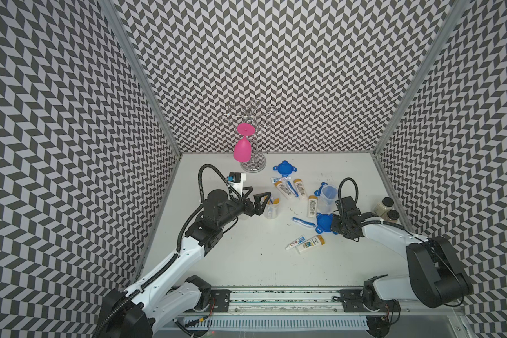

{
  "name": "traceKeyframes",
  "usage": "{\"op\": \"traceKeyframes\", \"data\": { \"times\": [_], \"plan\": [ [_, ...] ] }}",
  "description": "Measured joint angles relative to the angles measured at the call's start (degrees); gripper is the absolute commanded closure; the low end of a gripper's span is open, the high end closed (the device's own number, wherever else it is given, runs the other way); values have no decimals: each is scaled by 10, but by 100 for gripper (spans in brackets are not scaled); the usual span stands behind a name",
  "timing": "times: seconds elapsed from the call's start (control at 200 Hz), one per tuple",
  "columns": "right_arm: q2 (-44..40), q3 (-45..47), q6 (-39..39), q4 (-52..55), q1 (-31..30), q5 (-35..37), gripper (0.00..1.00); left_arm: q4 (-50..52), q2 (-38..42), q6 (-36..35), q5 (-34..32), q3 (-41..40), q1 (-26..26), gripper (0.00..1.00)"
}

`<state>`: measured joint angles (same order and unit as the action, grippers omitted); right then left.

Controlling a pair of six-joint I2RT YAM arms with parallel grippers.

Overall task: Pack away toiletry kits
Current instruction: Move the lid to the center of the board.

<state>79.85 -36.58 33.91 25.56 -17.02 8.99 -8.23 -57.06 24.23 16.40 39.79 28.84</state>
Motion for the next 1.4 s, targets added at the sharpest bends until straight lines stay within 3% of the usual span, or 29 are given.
{"op": "traceKeyframes", "data": {
  "times": [0.566,0.811,0.997,1.102,1.357,1.402],
  "plan": [
    [-7,3,17,19,-86,-52,43,-3,0,-6,0,6,0,1],
    [-10,-5,2,51,-151,-83,43,-3,1,-8,-5,4,-3,1],
    [-8,-12,-15,64,-175,-103,39,-4,2,-8,-6,-9,-9,1],
    [-5,-17,-29,68,-185,-112,31,-3,2,-8,-7,-18,-9,0],
    [-17,-19,-44,96,-188,-121,1,-3,2,-8,-2,-28,-9,1],
    [-17,-23,-44,103,-188,-123,0,-3,2,-8,-2,-29,-9,0]
  ]
}}
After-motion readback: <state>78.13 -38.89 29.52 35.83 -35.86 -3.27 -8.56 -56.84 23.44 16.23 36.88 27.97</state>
